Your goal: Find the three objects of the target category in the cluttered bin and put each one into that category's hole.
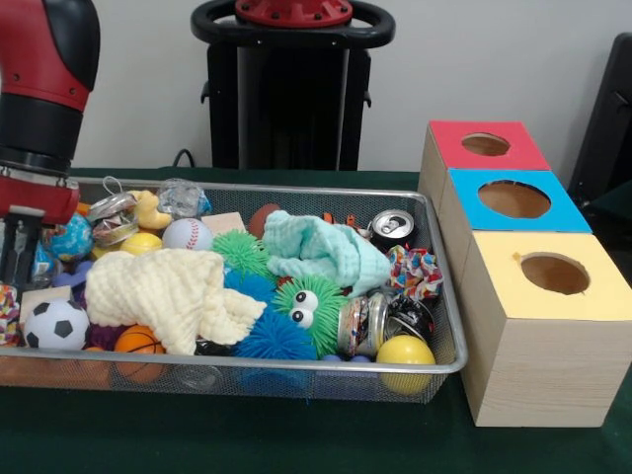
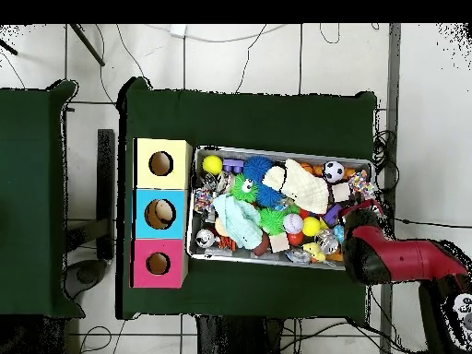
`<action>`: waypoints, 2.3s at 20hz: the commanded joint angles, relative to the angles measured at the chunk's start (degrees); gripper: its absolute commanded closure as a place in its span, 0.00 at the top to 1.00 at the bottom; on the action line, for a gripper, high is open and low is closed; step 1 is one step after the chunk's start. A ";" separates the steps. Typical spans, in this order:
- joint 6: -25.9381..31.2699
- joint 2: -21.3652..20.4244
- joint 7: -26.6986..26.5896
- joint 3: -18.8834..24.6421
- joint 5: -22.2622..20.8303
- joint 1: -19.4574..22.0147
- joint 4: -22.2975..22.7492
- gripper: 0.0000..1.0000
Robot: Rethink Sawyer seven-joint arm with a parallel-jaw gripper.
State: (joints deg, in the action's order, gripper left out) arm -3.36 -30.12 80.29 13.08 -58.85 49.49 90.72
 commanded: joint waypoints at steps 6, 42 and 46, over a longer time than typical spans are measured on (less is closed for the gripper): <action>8.42 -0.38 -0.16 4.04 -0.53 1.68 0.97 0.00; 9.54 -5.15 5.21 2.67 6.76 -1.88 6.28 1.00; 7.24 -3.72 5.53 1.82 5.27 -1.96 5.89 1.00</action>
State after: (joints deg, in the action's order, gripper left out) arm 7.38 -37.59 80.29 14.32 -51.88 46.67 94.58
